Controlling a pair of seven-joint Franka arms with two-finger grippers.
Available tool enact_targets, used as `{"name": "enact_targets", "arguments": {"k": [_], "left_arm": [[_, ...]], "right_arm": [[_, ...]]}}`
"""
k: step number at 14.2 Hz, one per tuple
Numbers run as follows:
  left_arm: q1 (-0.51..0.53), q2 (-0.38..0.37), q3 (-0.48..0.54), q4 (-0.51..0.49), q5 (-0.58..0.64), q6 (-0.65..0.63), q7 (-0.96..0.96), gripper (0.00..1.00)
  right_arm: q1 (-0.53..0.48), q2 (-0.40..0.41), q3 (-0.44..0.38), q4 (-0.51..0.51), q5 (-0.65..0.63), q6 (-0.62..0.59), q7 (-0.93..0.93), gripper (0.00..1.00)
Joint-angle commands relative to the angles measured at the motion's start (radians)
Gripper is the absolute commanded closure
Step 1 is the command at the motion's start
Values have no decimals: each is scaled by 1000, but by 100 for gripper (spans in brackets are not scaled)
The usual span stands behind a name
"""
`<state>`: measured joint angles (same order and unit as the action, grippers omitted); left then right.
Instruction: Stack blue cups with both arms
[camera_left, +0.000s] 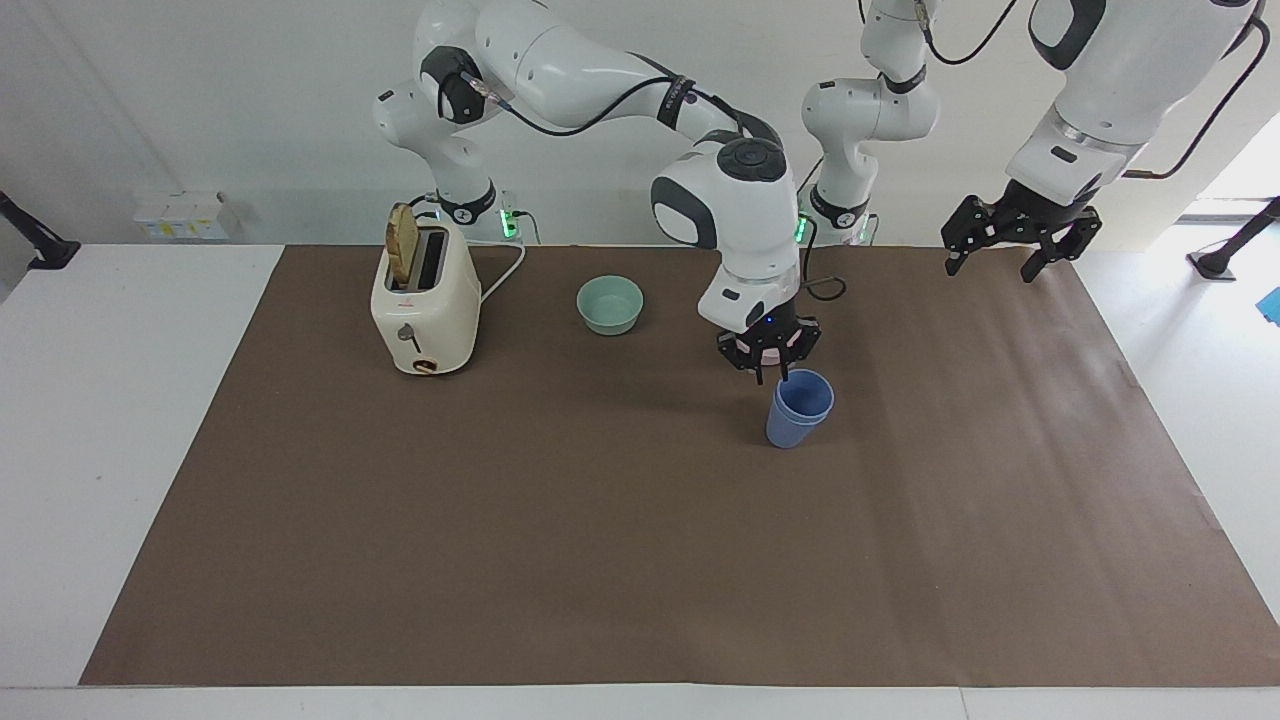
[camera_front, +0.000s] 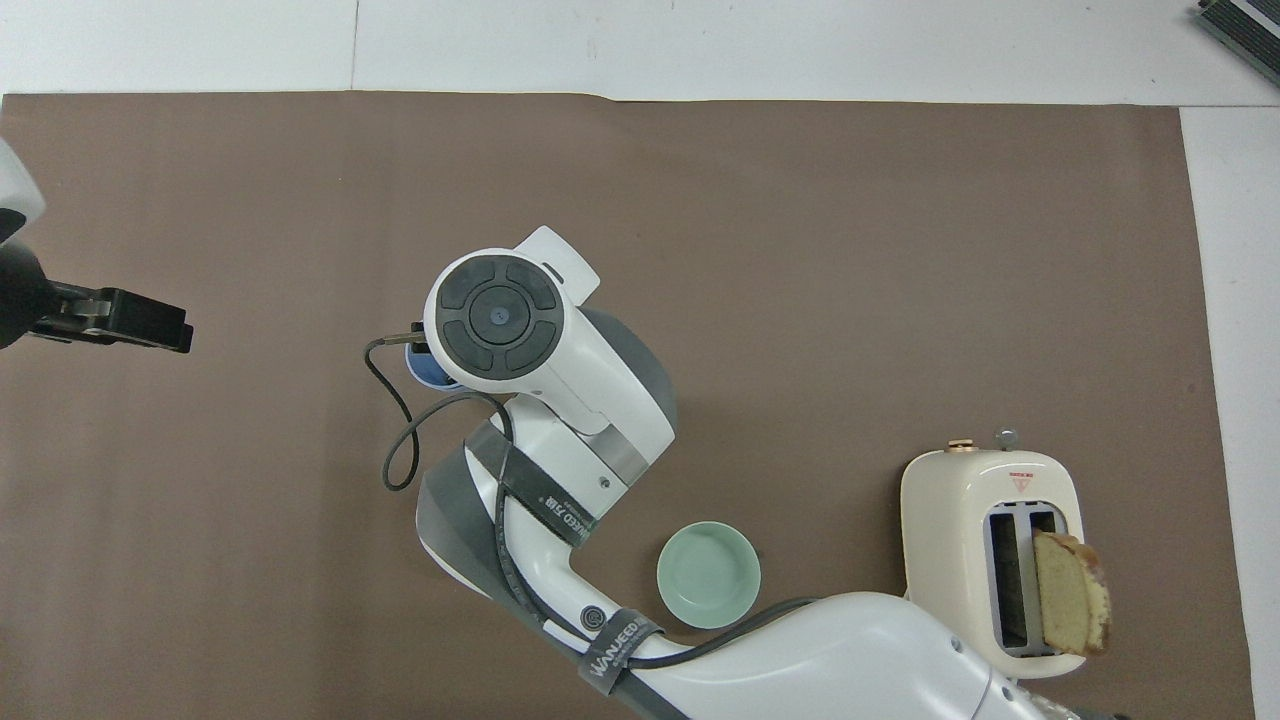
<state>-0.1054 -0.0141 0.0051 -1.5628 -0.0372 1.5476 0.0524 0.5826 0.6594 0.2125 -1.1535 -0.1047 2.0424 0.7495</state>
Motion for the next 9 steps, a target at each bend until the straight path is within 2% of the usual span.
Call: {"name": "enact_targets", "arguments": {"k": [1, 4, 9], "left_arm": [[13, -1, -8, 13, 7, -23, 4, 0], [13, -3, -8, 13, 7, -23, 4, 0], [13, -1, -8, 13, 7, -23, 4, 0]], "right_arm": [[-30, -15, 7, 0, -32, -49, 18, 0], [-102, -76, 14, 0, -14, -140, -24, 0], [-259, -233, 31, 2, 31, -393, -153, 0]]}}
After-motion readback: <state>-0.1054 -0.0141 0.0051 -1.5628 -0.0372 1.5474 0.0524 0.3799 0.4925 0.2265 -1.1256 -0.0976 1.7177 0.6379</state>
